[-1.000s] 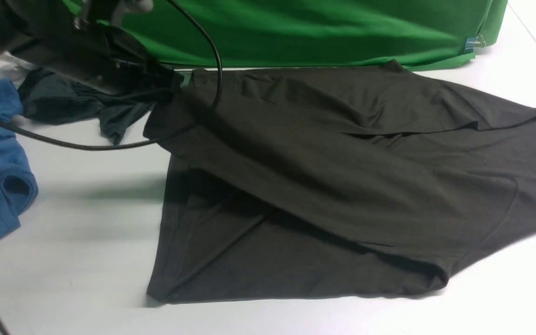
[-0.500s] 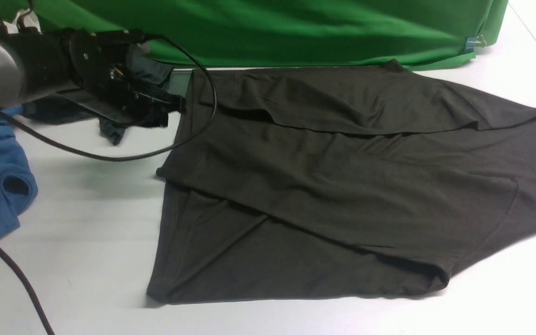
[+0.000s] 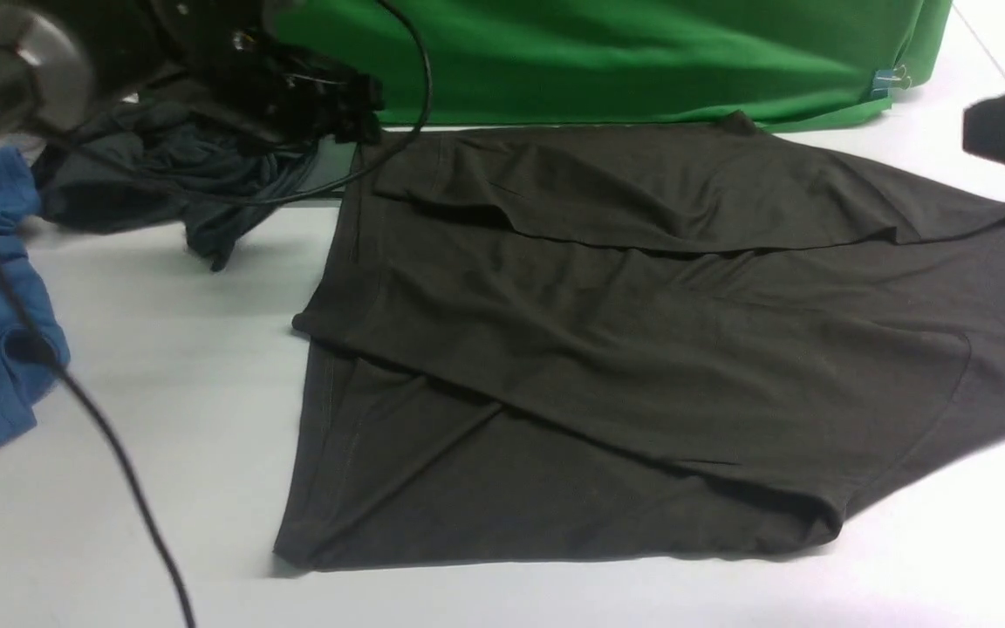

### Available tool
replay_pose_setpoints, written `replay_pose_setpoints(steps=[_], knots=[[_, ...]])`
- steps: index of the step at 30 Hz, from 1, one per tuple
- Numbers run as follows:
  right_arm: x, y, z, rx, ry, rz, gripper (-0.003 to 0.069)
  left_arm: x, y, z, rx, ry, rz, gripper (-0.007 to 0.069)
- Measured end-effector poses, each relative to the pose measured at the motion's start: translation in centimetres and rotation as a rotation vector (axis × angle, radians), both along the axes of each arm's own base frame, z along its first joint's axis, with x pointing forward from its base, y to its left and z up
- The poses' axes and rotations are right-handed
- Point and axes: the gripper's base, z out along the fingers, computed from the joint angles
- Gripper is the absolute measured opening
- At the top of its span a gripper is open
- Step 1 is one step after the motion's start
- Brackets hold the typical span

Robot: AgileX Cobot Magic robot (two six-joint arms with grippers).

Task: Fold a long-sleeved shirt on a white desktop.
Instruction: 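Grab the top left corner of the dark shirt with the left gripper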

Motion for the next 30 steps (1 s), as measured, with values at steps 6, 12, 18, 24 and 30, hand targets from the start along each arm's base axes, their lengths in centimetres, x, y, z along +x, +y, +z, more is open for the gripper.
replay_pose_setpoints(steps=[6,12,18,24,30], knots=[[0.6,0.1,-0.1,0.009,-0.002,-0.004,0.0242,3.7,-0.7,-3.4,-0.029,0.047,-0.035,0.0523],[0.7,0.1,-0.1,0.015,0.001,-0.004,0.0242,5.7,-1.2,-6.1,-0.061,0.076,-0.05,0.0523],[0.7,0.2,-0.1,0.016,0.0,-0.004,0.0242,6.1,-1.3,-7.0,-0.077,0.082,-0.051,0.0509],[0.7,0.2,0.0,0.018,-0.004,-0.005,0.0242,6.2,-1.3,-7.1,-0.056,0.065,-0.08,0.0365],[0.7,0.2,0.0,0.019,-0.004,-0.005,0.0242,6.4,-1.2,-6.9,-0.076,0.037,-0.08,0.0117]])
